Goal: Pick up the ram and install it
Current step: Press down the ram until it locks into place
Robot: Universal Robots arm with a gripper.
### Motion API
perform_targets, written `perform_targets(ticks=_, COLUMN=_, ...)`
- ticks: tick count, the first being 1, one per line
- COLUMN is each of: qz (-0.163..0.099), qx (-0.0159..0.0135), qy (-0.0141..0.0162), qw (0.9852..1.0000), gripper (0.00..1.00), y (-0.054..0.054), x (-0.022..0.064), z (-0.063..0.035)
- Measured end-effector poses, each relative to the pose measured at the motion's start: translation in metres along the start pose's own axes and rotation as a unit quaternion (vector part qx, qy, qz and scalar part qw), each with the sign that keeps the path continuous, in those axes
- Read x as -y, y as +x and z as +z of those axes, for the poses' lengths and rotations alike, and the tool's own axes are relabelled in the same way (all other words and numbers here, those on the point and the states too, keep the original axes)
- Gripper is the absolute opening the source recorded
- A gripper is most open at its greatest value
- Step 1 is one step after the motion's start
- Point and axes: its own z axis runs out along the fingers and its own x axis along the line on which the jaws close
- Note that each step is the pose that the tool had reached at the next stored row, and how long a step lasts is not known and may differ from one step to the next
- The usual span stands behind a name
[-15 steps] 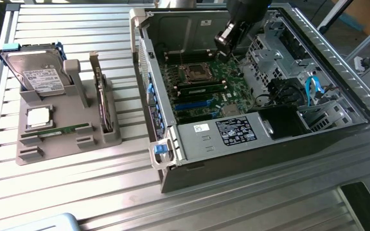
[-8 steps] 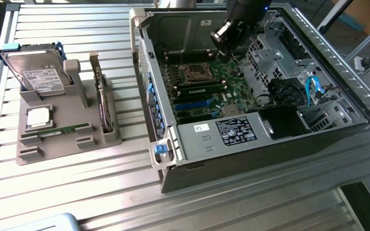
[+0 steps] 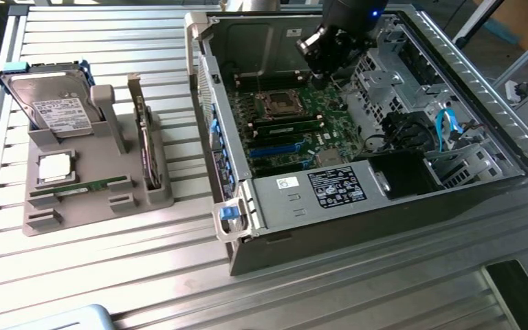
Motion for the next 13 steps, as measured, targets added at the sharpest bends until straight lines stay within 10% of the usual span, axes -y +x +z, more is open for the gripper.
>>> perform_targets(ticks=4, qz=0.051, qx=-0.0003, qy=-0.0007, qw=0.9987, gripper=0.11, y=0.0000, x=0.0000, z=0.0003)
perform_targets(ticks=13, qz=0.075, qx=-0.0005, qy=-0.0010, qw=0.9972, gripper=0.11, y=0.0000, x=0.0000, z=0.0004)
